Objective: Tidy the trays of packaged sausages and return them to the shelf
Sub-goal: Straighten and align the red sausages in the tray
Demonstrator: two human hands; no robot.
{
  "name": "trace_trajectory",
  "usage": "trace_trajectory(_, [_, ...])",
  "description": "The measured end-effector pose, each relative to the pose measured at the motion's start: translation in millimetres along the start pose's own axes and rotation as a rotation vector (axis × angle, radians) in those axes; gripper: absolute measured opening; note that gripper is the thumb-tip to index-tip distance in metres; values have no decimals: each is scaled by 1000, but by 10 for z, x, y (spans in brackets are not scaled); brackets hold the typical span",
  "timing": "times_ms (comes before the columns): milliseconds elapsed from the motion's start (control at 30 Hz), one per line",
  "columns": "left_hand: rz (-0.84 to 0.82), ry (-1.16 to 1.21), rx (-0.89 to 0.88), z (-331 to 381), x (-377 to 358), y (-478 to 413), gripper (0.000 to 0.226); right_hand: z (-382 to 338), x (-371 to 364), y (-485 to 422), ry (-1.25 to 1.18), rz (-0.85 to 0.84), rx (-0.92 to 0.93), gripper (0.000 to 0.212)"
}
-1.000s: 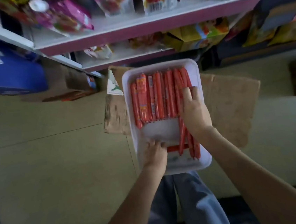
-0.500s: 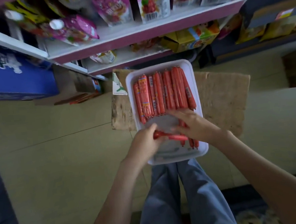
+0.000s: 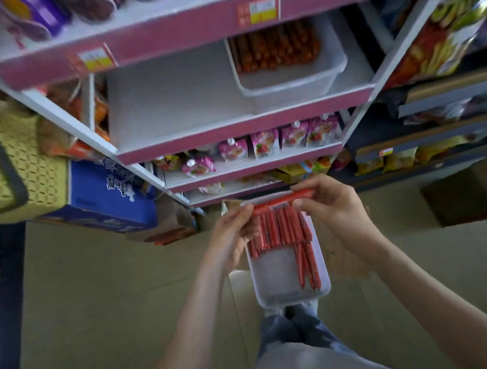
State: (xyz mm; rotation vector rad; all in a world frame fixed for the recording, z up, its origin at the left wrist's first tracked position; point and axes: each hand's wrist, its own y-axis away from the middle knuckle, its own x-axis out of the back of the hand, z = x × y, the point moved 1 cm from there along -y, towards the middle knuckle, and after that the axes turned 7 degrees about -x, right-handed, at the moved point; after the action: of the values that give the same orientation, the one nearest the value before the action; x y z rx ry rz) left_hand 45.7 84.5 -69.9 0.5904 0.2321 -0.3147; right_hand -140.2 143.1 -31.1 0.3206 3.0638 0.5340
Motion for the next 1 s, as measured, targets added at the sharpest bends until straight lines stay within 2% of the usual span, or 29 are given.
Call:
trace_trajectory(67, [-95,-71,-43,214,-145,148,22,-348,-52,144,30,5,106,20])
trace_trajectory(133, [-204,-239,-85,438,-314,307,24,-639,-89,267,79,-1,205,23])
trace_trajectory(200, [-264,-434,-146,639,-474,455,14,-850,-108,353,236,11,321,25])
trace_trajectory(267, [-288,-549,-339,814,-607,569,19,-1000,-114,393,430,54,459,26])
trace_trajectory(333, [-248,-698,-591,965,-703,658,35,-1118,-127,411,504,82,581,20])
trace_trajectory(400, [-136,-821,-774,1125,-783,772,35,-1213,-156,426,517,110,699,16])
trace_trajectory(467, [-69,-869,-909,1245,-827,842,31,-1296,-186,443,507,151,792,21])
trace_trajectory(533, [-52,-902,-996,1335,-843,898,32,-1367,-206,455,497,173,843,23])
trace_trajectory(633, [-20,-937,-1009,1397,-825,911,26,-1428,-226,460,469,165,886,24])
trace_trajectory(700, [-23,-846,-985,1416,-838,957,21,-1430,-214,459,470,151,871,32])
trace_trajectory(733, [-33,-717,-950,1425,-848,982,18,-1423,-201,461,476,131,842,36])
trace_trajectory(833, [-81,-20,-731,1486,-841,1030,22,-1349,-145,468,482,59,757,51])
trace_trajectory(900, [-103,334,-607,1531,-808,998,31,-1309,-134,482,457,60,766,52])
trace_trajectory(1000, [-141,468,-487,1542,-782,969,30,-1336,-162,511,402,77,824,49])
